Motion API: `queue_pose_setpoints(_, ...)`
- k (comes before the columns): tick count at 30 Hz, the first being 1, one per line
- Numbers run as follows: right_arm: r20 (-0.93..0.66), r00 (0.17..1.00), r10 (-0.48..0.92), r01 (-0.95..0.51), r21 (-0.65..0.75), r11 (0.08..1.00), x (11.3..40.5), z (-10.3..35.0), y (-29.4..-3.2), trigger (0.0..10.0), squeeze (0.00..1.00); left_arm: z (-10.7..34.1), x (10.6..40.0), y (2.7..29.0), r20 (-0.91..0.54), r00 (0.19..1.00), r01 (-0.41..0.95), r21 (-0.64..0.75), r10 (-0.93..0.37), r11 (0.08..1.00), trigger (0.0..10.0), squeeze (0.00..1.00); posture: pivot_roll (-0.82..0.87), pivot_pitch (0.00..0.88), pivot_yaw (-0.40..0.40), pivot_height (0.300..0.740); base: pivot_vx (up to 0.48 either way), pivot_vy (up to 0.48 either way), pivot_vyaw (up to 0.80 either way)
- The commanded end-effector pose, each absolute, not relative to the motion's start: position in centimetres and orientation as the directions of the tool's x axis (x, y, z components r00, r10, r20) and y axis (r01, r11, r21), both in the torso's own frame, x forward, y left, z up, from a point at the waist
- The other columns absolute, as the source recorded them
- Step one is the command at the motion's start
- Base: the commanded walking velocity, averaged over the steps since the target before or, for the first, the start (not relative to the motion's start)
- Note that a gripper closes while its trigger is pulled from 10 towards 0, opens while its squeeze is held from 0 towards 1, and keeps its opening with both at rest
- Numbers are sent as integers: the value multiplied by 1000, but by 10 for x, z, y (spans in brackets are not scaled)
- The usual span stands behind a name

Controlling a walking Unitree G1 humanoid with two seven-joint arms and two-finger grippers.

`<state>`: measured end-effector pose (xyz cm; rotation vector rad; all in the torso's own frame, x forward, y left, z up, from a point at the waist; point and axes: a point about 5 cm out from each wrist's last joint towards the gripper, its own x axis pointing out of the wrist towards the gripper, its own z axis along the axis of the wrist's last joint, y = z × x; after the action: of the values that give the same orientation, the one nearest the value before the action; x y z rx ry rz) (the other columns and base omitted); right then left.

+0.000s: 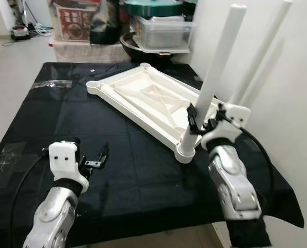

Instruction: Building children table

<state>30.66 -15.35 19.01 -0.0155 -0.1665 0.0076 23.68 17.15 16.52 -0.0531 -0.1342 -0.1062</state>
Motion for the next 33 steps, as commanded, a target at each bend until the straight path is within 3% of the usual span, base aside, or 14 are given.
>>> queue_pose_setpoints(1, 84, 995, 59, -56, -34, 998, 301, 182, -154, 10000, 1000, 167, 235, 169, 126, 987, 100, -7, -99, 995, 10000, 0, 38, 0, -99, 740, 0, 0, 0)
queue_pose_setpoints(3, 42, 995, 93, -90, -54, 994, 298, 178, -153, 10000, 957, 167, 234, 170, 122, 989, 83, 12, -84, 997, 10000, 0, 37, 0, -98, 740, 0, 0, 0)
queue_pose_setpoints(4, -16, 994, 104, -105, -70, 992, 296, 172, -156, 10000, 0, 167, 234, 172, 115, 992, 56, 22, -58, 998, 10000, 0, 33, 0, -97, 740, 0, 0, 0)
queue_pose_setpoints(12, -223, 959, 178, -206, -110, 972, 281, 152, -165, 10000, 0, 164, 230, 187, 89, 993, -75, 33, 72, 997, 10000, 0, 23, 0, -92, 740, 0, 0, 0)
queue_pose_setpoints(14, -167, 941, 295, -300, -9, 954, 274, 153, -159, 10000, 0, 163, 229, 189, 79, 992, -99, 24, 97, 995, 10000, 0, 19, 0, -85, 740, 0, 0, 0)
queue_pose_setpoints(18, -156, 934, 322, -324, 14, 946, 272, 154, -159, 10000, 0, 163, 230, 189, 79, 992, -102, 22, 100, 995, 10000, 0, 19, 0, -80, 740, 0, 0, 0)
queue_pose_setpoints(20, -71, 855, 514, -508, 86, 857, 267, 170, -138, 10000, 0, 166, 234, 186, 87, 992, -91, 53, 87, 994, 10000, 0, 22, 0, -69, 740, 0, 0, 0)
queue_pose_setpoints(24, -6, 778, 628, -626, 79, 776, 270, 183, -116, 10000, 0, 167, 238, 186, 87, 992, -98, 66, 92, 993, 10000, 0, 22, 0, -63, 740, 0, 0, 0)
queue_pose_setpoints(31, -21, 774, 632, -631, 45, 774, 287, 183, -100, 10000, 0, 167, 240, 184, 92, 991, -101, 77, 93, 992, 10000, 0, 49, 0, -76, 740, 0, 0, 0)
queue_pose_setpoints(33, -67, 834, 548, -551, -63, 832, 316, 178, -88, 10000, 0, 167, 239, 184, 93, 991, -107, 86, 99, 991, 10000, 0, 70, 0, -86, 740, 0, 0, 0)
